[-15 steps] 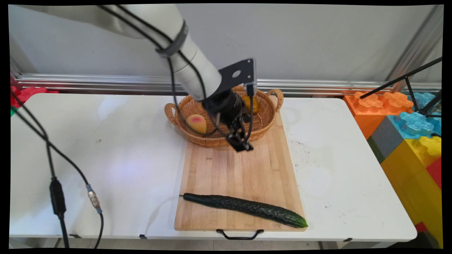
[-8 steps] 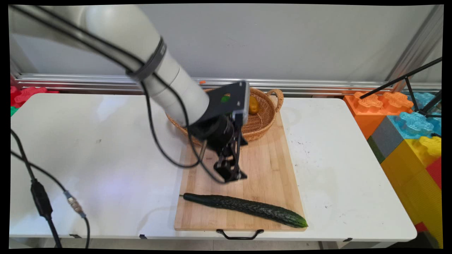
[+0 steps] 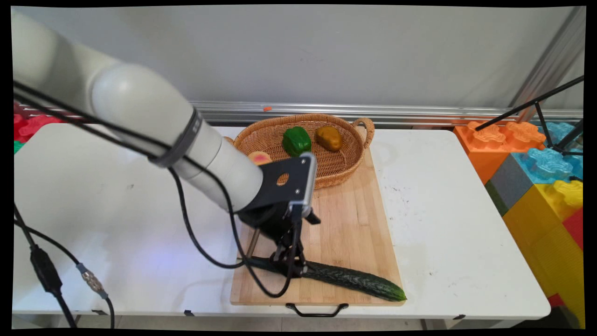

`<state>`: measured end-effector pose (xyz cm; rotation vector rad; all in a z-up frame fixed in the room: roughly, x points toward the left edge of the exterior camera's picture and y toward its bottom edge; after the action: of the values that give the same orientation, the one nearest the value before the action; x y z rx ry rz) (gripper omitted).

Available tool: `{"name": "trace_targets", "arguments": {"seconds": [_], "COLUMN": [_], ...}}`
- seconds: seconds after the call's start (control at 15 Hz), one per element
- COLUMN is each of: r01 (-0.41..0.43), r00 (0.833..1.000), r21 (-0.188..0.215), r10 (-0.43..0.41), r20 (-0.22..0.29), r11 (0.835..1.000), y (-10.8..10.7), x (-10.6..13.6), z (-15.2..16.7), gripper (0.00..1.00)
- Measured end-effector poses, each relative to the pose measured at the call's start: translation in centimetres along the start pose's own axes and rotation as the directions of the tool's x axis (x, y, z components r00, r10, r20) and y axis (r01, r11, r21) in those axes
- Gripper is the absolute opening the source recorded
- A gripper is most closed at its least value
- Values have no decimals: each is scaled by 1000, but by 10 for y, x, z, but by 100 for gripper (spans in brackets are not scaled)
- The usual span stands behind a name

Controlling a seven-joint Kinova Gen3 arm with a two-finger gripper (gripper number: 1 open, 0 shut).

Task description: Pick up the cucumber from the cutting board

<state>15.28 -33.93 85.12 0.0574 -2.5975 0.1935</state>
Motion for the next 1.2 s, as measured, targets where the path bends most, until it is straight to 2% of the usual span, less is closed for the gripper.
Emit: {"name": "trace_targets", "arguments": {"seconds": [0.27, 0.67, 1.2], "r01": [13, 55, 103], "r00": [1000, 997, 989], "r21": [-18, -44, -85], "r10": [-13, -57, -111], "r20": [-12, -43, -93], "r11": [1000, 997, 991], "y": [4, 0, -13], "x": [-28, -57, -74], "z": [17, 41, 74], "gripper": [100, 100, 100]}}
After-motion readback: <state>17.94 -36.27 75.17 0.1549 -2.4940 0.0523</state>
